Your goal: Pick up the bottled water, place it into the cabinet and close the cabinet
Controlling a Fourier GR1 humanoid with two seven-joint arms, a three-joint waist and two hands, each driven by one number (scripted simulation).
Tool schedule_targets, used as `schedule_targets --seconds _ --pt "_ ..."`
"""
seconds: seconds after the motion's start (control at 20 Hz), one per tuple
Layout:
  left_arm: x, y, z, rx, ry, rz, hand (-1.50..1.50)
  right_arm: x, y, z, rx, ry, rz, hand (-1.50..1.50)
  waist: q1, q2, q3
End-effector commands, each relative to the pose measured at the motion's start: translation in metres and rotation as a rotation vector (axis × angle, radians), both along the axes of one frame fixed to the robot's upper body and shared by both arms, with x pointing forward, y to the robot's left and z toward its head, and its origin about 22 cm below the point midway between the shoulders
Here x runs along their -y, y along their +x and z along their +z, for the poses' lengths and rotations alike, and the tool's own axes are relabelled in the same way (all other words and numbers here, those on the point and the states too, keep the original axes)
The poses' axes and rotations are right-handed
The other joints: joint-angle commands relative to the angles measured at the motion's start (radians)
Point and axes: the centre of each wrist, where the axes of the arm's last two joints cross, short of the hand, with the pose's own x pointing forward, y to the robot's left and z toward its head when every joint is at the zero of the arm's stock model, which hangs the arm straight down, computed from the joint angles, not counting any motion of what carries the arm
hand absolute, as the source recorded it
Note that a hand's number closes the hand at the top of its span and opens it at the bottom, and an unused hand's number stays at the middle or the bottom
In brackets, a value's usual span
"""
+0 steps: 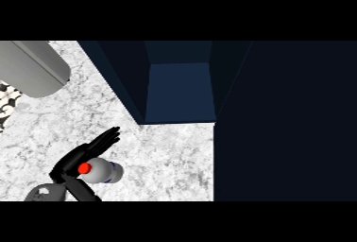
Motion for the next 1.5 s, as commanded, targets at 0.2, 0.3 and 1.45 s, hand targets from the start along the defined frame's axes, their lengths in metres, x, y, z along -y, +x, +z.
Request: schedule_targets --seconds 0.2,0.3,1.45 --pt "0.013 -0.011 -0.038 -0.055 -0.170 -0.104 -1.50 -0.016 -0.015 0.032 0.076 0.069 0.033 -1.50 -0.004 0.001 -0.001" --pt "0.013 0.005 -0.033 -0.070 -0.185 -0.114 -1.50 -0.012 -0.015 0.035 0.080 0.055 0.041 -1.50 -0.008 0.002 -0.001" --pt "-0.023 -0.017 -0.050 0.099 -0.413 0.705 1.50 0.008 -0.023 0.016 0.053 0.007 -0.027 -1.50 0.055 -0.005 -0.002"
